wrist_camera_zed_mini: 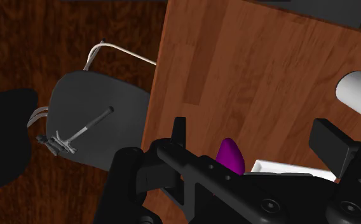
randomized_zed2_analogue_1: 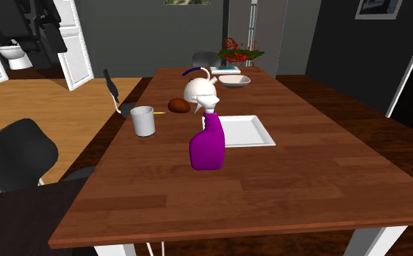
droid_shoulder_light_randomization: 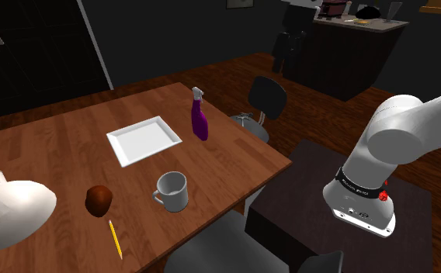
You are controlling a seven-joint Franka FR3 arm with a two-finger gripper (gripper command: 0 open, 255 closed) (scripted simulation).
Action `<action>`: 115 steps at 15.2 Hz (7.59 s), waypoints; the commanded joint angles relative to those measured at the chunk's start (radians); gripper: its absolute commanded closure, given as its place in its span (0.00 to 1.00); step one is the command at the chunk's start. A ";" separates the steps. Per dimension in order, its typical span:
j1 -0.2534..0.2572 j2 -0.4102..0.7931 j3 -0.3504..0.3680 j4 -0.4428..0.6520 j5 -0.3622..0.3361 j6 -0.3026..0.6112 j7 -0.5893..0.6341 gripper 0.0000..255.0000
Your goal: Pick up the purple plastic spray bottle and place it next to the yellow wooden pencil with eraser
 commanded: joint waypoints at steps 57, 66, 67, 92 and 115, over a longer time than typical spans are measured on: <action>-0.200 0.919 0.416 0.092 -0.639 1.059 0.870 1.00; -0.215 0.817 0.451 0.108 -0.462 0.967 0.724 1.00; -0.214 0.807 0.452 0.112 -0.445 0.956 0.711 1.00; -0.189 0.631 0.429 0.284 -0.227 0.641 0.519 1.00; -0.172 0.609 0.447 0.546 -0.206 0.356 0.520 1.00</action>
